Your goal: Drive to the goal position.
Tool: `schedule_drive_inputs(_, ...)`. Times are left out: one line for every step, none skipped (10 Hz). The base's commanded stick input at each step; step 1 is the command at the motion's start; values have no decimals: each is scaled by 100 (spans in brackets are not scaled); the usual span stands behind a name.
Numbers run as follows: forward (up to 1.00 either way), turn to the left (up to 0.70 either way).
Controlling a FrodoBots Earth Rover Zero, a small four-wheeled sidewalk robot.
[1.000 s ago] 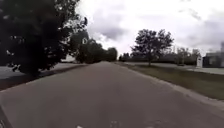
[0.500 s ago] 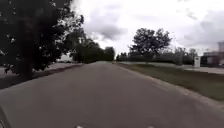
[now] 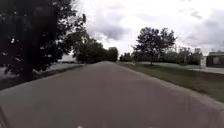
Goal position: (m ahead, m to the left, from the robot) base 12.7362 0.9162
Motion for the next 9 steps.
schedule_drive_inputs(100,1)
schedule_drive_inputs(100,-2)
schedule_drive_inputs(100,-16)
schedule_drive_inputs(100,-31)
schedule_drive_inputs(100,-31)
schedule_drive_inputs(100,-29)
schedule_drive_inputs(100,-24)
schedule_drive_inputs(100,-19)
schedule_drive_inputs(100,-19)
